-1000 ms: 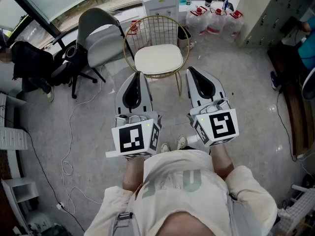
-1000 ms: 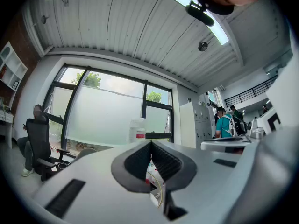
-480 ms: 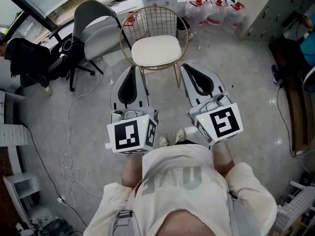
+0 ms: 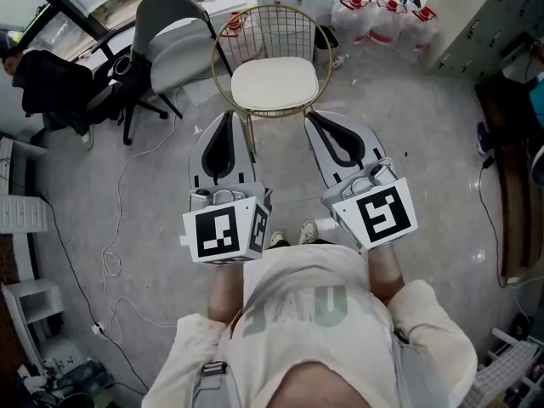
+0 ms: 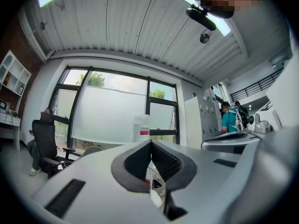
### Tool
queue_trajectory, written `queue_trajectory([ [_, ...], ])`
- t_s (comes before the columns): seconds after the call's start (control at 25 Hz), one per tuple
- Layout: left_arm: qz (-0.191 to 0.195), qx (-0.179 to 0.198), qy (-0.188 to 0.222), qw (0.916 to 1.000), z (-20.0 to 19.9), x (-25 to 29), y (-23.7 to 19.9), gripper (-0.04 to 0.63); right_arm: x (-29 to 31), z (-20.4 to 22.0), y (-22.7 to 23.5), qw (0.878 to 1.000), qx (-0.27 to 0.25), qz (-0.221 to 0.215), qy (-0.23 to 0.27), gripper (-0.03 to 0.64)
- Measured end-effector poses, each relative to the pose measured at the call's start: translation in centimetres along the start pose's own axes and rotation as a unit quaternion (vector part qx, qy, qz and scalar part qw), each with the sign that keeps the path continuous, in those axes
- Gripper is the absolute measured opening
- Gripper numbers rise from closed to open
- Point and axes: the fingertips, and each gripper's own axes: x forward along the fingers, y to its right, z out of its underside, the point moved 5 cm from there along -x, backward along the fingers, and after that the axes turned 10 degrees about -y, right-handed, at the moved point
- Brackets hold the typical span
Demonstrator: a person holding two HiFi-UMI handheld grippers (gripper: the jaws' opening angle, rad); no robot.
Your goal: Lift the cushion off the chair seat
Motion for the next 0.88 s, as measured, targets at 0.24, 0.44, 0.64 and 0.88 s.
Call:
queue_trajectory([
  [0.24, -0.019, -0.001, 0.008, 0.9998, 0.6, 0.2, 0.9, 0.012, -0.4, 1.0, 2.1, 0.999, 0.032, 0.008, 0.035, 0.017],
  [0.44, -0.022, -0.003, -0.003, 0.9997, 1.1, 1.5, 1.2, 0.012, -0.2, 1.9, 3.8, 0.999, 0.022, 0.018, 0.028, 0.017],
  [0.64, -0.015, -0.005, -0.002, 0.9999, 0.9, 4.6, 1.0, 0.012, 1.7, 2.1, 6.8, 0.997, 0.050, 0.038, 0.037, 0.017],
  [0.88, 0.016, -0.008, 0.005, 0.9998, 1.8, 10.5, -0.2, 0.012, 5.6, 2.3, 10.2, 0.991, 0.071, 0.094, 0.069, 0.017],
])
